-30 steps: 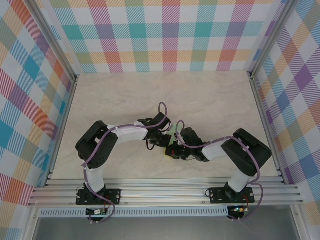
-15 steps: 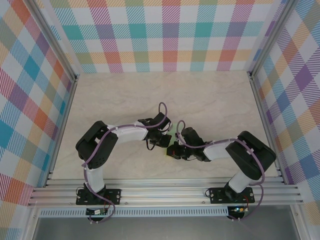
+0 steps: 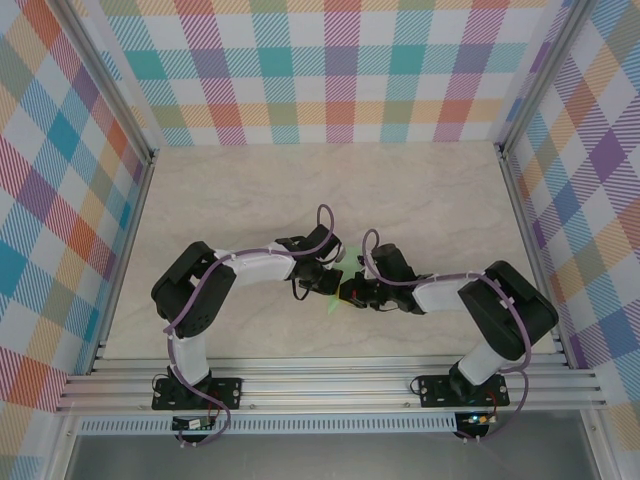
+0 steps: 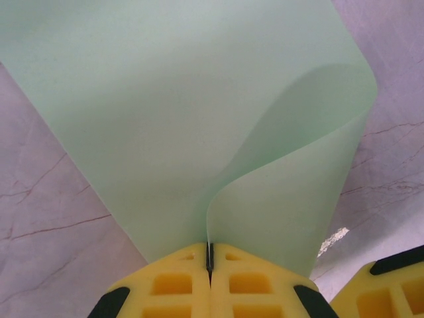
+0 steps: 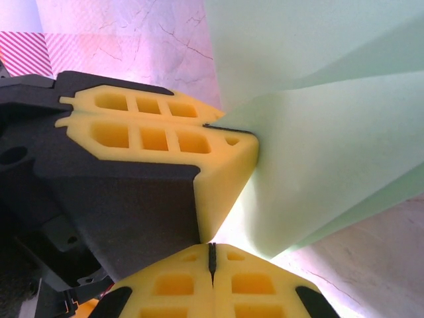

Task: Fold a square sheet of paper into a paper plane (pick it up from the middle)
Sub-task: Third fold the triangle at the center of the table.

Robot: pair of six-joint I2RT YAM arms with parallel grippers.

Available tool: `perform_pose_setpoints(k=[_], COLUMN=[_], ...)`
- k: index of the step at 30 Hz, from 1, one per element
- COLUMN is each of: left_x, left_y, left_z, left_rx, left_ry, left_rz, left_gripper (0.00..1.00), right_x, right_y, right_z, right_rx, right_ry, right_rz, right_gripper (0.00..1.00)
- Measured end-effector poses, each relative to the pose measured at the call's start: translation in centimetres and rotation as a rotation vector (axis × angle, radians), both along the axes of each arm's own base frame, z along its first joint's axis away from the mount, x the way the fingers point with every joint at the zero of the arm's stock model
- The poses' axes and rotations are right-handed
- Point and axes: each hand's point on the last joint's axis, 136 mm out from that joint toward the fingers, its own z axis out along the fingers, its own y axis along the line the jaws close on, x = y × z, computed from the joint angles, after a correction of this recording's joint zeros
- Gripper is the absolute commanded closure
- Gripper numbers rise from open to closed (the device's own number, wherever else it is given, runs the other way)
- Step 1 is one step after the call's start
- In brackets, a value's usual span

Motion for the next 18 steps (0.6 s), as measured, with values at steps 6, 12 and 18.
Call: perform_pose_setpoints(k=[6, 12, 18], left_x=[0.0, 0.0, -0.1], left_y=[0.0, 0.0, -0.1], left_z=[0.0, 0.0, 0.0], left_rx=[0.001, 0.0, -0.004], left_ry=[-0.002, 0.0, 0.003], left_rz=[-0.004, -0.006, -0.008], left_gripper=[1.0, 1.0, 1.0], right_x=[0.0, -0.1, 0.2], right_y=[0.0, 0.0, -0.5], right_z=[-0.3, -0.9, -2.3], right_rx=[0.012, 0.003, -0.04], right_ry=[0.027, 0.03, 0.038], right_rz=[0.015, 0.025, 0.002], right_gripper=[1.0, 1.0, 1.0])
